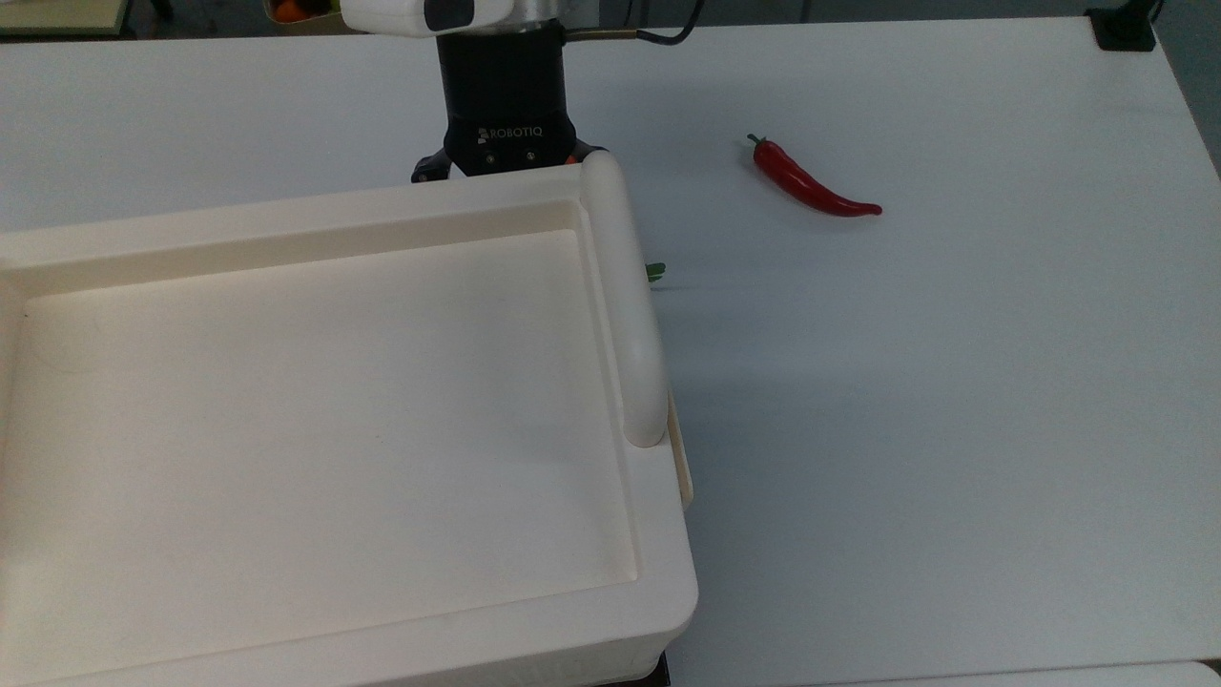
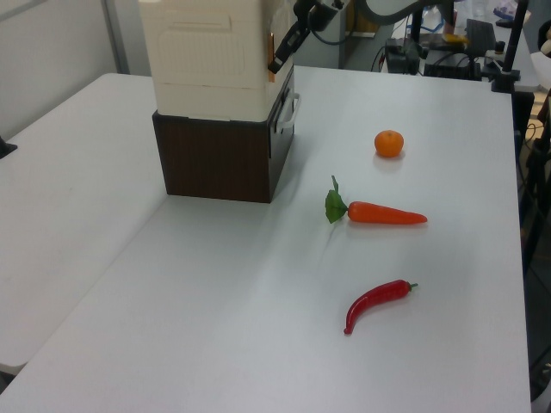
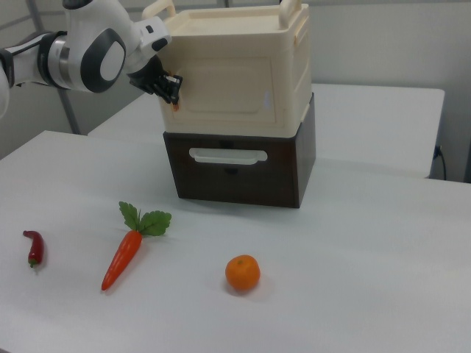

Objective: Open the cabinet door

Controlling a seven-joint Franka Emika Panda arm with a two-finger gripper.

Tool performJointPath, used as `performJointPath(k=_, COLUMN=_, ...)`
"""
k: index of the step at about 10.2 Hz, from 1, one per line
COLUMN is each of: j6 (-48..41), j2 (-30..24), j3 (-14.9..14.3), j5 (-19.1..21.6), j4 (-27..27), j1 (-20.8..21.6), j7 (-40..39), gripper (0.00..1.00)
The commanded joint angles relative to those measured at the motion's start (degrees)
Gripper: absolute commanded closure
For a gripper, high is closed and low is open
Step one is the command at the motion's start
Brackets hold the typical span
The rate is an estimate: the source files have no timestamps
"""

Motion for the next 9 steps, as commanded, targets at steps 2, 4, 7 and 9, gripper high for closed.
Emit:
performJointPath(k=2, j6=-3.16, j2=-1.31, j3=-0.02, j5=-0.31, j4=-0.41, j1=0.59, j7=1.65, gripper=1.0)
performJointPath(k=4, j6=-7.38, j2=-2.46, j3=-0.54, j5=-0.13, j4=-0.41, j1=0.33, j7=1.21, gripper=1.0)
performJointPath(k=7, j6=-11.25, j2=-4.73, j3=-0.55, j5=0.22, j4=-2.25, j1=-0.28, j7=-0.11, gripper=1.0)
performJointPath(k=9, j6=-20.09, j2=-7.63, j3=-0.55, j5=0.22, j4=-3.3, j1=-2.38, j7=-2.99, gripper=0.91)
